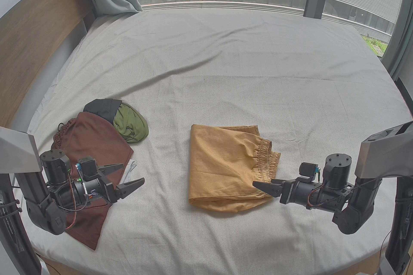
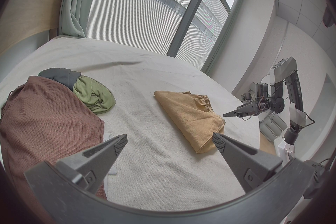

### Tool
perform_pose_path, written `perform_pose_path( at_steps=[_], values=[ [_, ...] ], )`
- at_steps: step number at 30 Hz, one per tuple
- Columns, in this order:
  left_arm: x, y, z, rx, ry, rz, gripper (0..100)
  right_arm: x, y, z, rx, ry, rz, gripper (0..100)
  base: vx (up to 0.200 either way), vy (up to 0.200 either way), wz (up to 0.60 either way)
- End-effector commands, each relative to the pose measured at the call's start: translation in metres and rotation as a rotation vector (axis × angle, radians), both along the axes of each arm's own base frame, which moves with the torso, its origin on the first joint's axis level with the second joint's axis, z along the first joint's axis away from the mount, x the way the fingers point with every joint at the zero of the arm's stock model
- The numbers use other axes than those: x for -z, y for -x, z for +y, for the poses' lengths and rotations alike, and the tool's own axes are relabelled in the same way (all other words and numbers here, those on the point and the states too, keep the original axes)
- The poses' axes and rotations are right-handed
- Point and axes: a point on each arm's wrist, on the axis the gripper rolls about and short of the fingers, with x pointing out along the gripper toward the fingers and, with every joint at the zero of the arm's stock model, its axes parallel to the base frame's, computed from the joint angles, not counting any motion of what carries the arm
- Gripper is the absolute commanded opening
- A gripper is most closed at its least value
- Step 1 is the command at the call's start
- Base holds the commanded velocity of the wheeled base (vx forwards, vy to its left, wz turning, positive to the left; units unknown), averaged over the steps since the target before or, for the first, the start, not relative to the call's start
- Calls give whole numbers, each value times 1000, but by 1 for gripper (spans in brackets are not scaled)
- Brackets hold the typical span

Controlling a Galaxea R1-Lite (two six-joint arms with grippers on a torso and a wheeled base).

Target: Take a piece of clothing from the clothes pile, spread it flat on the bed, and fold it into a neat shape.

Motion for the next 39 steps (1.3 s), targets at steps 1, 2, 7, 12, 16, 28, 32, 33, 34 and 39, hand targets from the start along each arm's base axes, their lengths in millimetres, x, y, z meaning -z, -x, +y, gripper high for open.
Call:
perform_pose_path(
  at_steps=[1, 2, 7, 12, 16, 28, 32, 33, 34, 39],
  values=[
    [0, 0, 0, 0, 0, -2, 100, 0, -4, -7, 20, 11, -16, 100, 0, 0, 0],
    [0, 0, 0, 0, 0, -2, 100, 2, -5, -9, 26, 19, -18, 100, 0, 0, 0],
    [-1, 0, -1, 5, -1, -8, 100, 11, -10, -16, 48, 36, -3, 100, 0, 0, 0],
    [0, 0, -2, 5, -2, -5, 100, 21, -11, -18, 54, 45, 23, 100, 0, 0, 0],
    [-1, -1, -2, 7, -1, -10, 100, 35, -15, -17, 56, 55, 53, 100, 0, 0, 0],
    [-4, 0, -3, 11, 1, -18, 100, 61, -26, -21, 81, 64, 100, 100, 0, 0, 0],
    [-6, 0, -3, 9, 2, -26, 100, 67, -29, -19, 76, 64, 102, 100, 0, 0, 0],
    [-6, 0, -3, 9, 3, -25, 100, 66, -29, -18, 73, 63, 102, 100, 0, 0, 0],
    [-6, 0, -3, 9, 3, -25, 100, 66, -30, -16, 71, 59, 99, 100, 0, 0, 0],
    [-6, 0, -3, 9, 3, -25, 100, 62, -35, -5, 73, -5, 118, 100, 0, 0, 0]
  ],
)
